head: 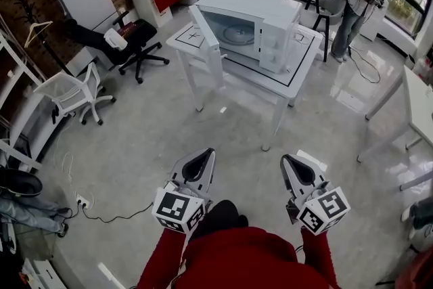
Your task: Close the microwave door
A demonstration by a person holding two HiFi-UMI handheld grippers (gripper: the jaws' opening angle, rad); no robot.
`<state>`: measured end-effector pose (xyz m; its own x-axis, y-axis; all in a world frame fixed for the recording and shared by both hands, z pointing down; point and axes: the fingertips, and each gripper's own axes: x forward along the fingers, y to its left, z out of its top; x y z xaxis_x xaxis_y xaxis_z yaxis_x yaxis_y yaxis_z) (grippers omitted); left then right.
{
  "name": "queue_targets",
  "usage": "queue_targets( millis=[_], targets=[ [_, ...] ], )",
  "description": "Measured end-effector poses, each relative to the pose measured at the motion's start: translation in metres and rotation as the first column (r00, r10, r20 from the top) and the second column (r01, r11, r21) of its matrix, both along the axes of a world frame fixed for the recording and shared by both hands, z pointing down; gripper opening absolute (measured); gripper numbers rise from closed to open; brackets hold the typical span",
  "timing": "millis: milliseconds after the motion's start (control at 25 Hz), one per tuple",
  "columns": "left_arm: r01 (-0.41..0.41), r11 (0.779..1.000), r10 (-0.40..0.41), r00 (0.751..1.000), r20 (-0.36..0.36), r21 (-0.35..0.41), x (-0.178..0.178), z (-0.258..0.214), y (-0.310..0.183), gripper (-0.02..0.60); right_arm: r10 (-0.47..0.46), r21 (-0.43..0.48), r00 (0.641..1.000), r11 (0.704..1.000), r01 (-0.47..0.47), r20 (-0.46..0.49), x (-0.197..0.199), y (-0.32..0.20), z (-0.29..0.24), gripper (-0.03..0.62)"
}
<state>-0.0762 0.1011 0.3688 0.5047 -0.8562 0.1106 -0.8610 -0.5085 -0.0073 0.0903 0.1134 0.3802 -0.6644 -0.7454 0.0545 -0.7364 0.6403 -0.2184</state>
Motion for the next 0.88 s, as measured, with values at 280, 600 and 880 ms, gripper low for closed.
queue_targets(
  millis=[280, 600, 880],
  targets=[
    [0.017, 1.000, -0.016, 1.000, 0.009, -0.012, -0.001, 0.001, -0.018, 0.011, 0.003, -0.002, 1.000, 1.000, -0.003, 0.012, 0.004, -0.017, -0.002, 0.015],
    [0.010, 1.000, -0.010, 1.000, -0.002, -0.023, -0.006, 0.006, -0.070, 0.011, 0.005, -0.026, 1.000, 1.000, -0.005, -0.001, -0.005, -0.058, 0.005, 0.015],
    [0.016, 0.999, -0.016, 1.000, -0.007, -0.034, -0.020, 0.015, -0.130, 0.011, 0.033, -0.036, 0.999, 0.999, -0.034, -0.011, -0.011, -0.113, 0.009, 0.015]
  ],
)
